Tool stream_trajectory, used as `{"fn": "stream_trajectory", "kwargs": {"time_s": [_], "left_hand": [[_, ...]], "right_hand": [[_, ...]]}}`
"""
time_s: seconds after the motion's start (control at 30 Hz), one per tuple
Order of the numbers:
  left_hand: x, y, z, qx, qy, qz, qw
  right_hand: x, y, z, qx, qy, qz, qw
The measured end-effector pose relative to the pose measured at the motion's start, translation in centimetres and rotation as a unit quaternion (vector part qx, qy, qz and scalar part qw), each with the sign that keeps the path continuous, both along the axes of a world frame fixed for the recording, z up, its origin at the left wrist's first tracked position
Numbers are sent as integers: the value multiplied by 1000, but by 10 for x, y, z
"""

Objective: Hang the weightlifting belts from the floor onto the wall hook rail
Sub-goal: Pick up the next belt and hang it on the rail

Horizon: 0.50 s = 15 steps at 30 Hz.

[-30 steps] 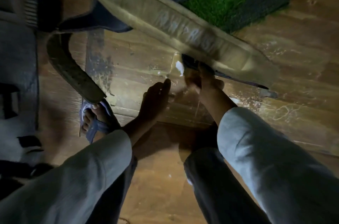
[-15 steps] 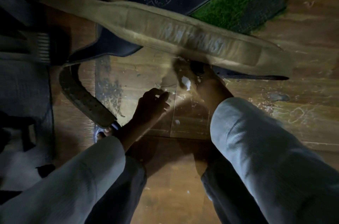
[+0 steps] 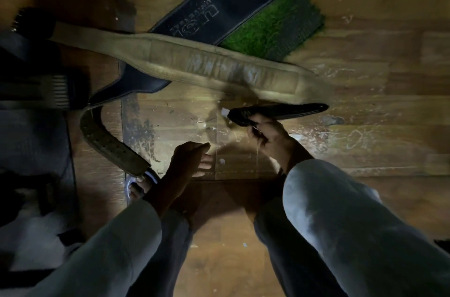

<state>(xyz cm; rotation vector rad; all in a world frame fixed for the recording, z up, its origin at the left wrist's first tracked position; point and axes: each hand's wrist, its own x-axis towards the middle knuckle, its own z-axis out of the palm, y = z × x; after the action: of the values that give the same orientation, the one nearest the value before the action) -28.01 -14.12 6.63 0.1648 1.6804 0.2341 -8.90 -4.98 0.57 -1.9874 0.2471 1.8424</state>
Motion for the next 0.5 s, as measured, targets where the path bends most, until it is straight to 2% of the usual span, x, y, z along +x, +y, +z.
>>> {"fn": "stream_trajectory", "kwargs": {"time_s": [0.07, 0.2, 0.3, 0.43, 0.5], "left_hand": [[3, -3, 22, -42, -23, 27, 998], [8, -14, 73, -87, -29, 12, 996], [7, -30, 129, -105, -99, 34, 989], [9, -46, 214, -105, -202, 108, 968], [13, -45, 267, -85, -198, 174, 961]], "right_hand": [[12, -14, 37, -15, 33, 25, 999], [22, -41, 119, -61, 86, 108, 989], [14, -60, 193, -72, 151, 113, 979], [-8, -72, 284, -56, 234, 96, 966], [-21, -75, 329, -50, 256, 111, 959]]}}
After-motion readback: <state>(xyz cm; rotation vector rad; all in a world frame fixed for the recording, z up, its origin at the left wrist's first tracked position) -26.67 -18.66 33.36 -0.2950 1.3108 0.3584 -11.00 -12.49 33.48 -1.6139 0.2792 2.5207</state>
